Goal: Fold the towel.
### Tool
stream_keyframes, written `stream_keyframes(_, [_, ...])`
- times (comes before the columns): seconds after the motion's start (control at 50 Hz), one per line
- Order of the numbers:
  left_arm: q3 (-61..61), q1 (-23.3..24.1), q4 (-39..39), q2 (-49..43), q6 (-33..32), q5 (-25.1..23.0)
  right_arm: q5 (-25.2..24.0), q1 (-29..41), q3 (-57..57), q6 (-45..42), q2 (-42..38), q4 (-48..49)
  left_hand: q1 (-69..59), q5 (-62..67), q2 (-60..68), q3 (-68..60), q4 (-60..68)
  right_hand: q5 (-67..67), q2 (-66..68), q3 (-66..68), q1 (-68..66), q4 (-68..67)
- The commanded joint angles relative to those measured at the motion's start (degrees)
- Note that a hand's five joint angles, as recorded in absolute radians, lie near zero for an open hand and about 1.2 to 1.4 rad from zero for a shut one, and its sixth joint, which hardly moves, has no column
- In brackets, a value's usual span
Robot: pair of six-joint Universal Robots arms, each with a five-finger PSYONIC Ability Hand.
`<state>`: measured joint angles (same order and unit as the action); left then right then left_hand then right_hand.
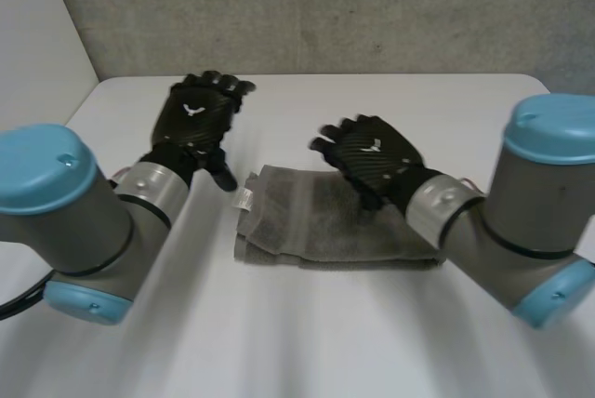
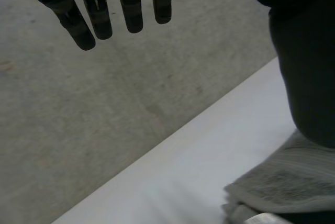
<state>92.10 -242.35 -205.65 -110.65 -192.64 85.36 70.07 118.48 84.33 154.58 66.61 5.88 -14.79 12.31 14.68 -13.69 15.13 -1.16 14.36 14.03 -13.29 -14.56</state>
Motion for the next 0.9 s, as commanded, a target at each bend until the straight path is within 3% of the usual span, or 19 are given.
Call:
stream_keyframes(0.02, [-2.71, 4.51, 0.16, -5.35, -0.28, 0.51, 0.07, -7.37, 8.64, 1.25, 2.04, -3.15, 4.58, -12.09, -4.46, 3.48, -4.91, 1.16, -4.36, -4.03, 3.29, 4.56])
stream_keyframes(0.18, [-7.36, 7.50, 0.68, -13.97, -1.16, 4.81, 2.95, -11.16, 14.45, 0.98, 1.95, -1.31, 4.41, -11.92, -4.30, 3.31, -4.75, -3.09, -0.11, 0.21, -0.95, 0.31])
stream_keyframes(0.38, [-9.22, 7.59, 2.00, -20.48, -11.53, 13.25, 5.87, -12.30, 17.36, -2.18, 0.19, 2.03, 3.90, -11.42, -3.79, 2.80, -4.24, -7.00, 3.80, 4.13, -4.86, -3.60])
stream_keyframes(0.48, [-8.34, 7.77, 2.09, -20.05, -11.45, 13.96, 8.40, -11.69, 16.57, -4.55, -2.53, 3.87, 3.90, -11.42, -3.79, 2.80, -4.24, -36.52, 33.32, 33.65, -34.39, -33.12])
stream_keyframes(0.5, [-7.99, 8.03, 2.18, -19.79, -11.27, 14.05, 8.41, -11.69, 16.57, -4.55, -2.53, 3.88, 3.90, -11.42, -3.79, 2.80, -4.24, -36.60, 33.41, 33.73, -34.47, -33.20])
stream_keyframes(0.52, [-7.73, 8.55, 2.18, -19.35, -10.92, 14.05, 9.81, -11.60, 16.22, -5.16, -2.53, 4.14, 3.90, -11.42, -3.79, 2.80, -4.24, -46.93, 43.73, 44.06, -44.79, -43.53])
stream_keyframes(0.54, [-7.72, 8.56, 2.18, -19.34, -10.92, 14.05, 9.82, -11.60, 16.21, -5.17, -2.53, 4.14, 3.90, -11.42, -3.79, 2.80, -4.24, -47.03, 43.84, 44.16, -44.90, -43.63])
stream_keyframes(0.58, [-7.46, 10.31, 2.27, -18.38, -9.78, 14.14, 10.61, -11.69, 15.60, -5.70, -2.53, 4.23, 4.07, -11.59, -3.96, 2.97, -4.41, -68.76, 65.56, 65.88, -66.62, -65.36])
stream_keyframes(0.78, [-7.90, 11.19, 5.34, -11.08, -6.00, 14.22, 12.37, -11.16, 8.04, -9.30, 0.72, 3.26, 4.24, -11.75, -4.13, 3.14, -4.58, -68.84, 65.64, 65.97, -66.71, -65.44])
stream_keyframes(0.9, [-7.72, 9.17, 6.05, -6.51, -5.64, 15.02, 11.84, -4.31, -1.45, -18.26, 0.89, 0.80, 4.24, -11.75, -4.13, 3.14, -4.58, -68.84, 65.64, 65.97, -66.71, -65.44])
